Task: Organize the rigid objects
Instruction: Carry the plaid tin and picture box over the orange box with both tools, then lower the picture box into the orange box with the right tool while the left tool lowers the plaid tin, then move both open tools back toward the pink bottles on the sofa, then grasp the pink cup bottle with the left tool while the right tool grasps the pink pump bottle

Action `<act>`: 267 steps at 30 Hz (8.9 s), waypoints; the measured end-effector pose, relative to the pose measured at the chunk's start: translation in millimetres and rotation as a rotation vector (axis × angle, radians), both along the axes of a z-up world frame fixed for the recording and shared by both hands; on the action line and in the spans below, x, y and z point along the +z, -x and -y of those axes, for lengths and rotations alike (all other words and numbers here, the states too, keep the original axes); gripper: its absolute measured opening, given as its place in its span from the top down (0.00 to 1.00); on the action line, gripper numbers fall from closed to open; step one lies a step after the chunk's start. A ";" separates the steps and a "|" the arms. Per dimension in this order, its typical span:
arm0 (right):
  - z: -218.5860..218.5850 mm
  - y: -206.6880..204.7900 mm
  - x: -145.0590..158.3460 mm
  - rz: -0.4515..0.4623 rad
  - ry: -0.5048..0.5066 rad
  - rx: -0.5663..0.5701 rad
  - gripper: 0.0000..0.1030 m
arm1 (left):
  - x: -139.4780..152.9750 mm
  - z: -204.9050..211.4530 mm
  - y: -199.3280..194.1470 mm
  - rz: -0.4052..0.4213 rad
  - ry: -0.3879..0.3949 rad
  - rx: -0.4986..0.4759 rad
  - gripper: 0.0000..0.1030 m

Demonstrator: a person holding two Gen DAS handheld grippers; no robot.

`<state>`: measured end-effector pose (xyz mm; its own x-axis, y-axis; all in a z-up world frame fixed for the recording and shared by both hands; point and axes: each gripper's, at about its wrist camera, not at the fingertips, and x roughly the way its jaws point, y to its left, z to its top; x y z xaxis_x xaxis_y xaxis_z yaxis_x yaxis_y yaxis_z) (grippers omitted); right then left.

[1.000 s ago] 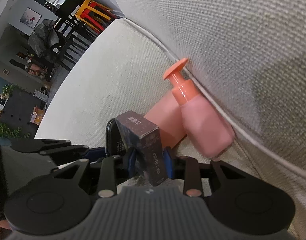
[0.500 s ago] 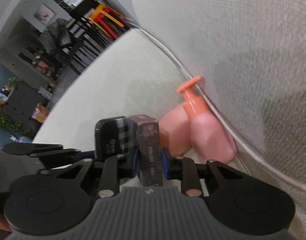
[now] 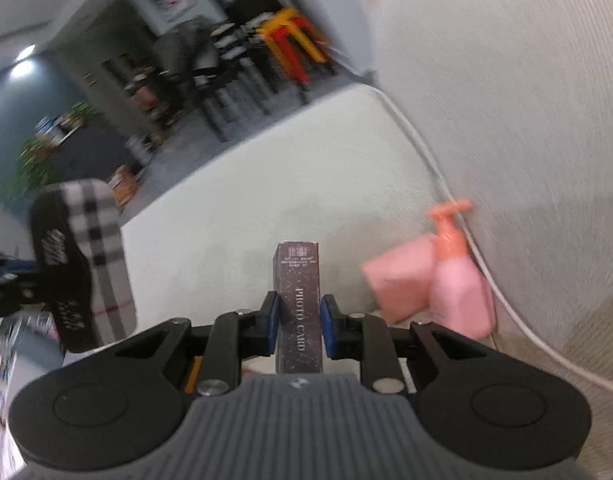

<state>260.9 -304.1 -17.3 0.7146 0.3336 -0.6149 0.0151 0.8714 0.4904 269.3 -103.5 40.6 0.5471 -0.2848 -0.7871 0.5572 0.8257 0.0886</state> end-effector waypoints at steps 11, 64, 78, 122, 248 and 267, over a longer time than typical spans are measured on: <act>-72.7 36.7 77.6 0.056 0.116 0.291 0.80 | 0.3 -66.3 47.6 -0.044 0.115 0.094 0.82; -252.2 23.3 -82.2 -0.374 0.996 1.053 0.55 | -94.4 -135.1 80.3 -0.245 0.218 0.239 0.82; -228.6 -1.1 -83.4 -0.221 1.140 1.008 0.98 | -92.9 -140.8 81.8 -0.276 0.263 0.237 0.81; -71.5 59.9 -11.7 -0.178 0.280 0.161 0.79 | -157.6 -13.5 29.6 -0.588 0.216 0.415 0.67; -7.5 -60.2 -101.4 -0.162 0.358 -0.164 0.58 | -174.3 114.6 -133.1 -0.364 -0.187 -0.231 0.50; -30.4 -56.2 -92.9 -0.104 0.565 -0.148 0.56 | -176.9 95.4 -150.1 -0.411 -0.109 -0.196 0.47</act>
<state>317.0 -273.6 -110.2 0.6547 -0.1644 -0.7378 0.1792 0.9820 -0.0598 419.4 -198.9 -136.3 0.1282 -0.2550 -0.9584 0.7085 0.6998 -0.0914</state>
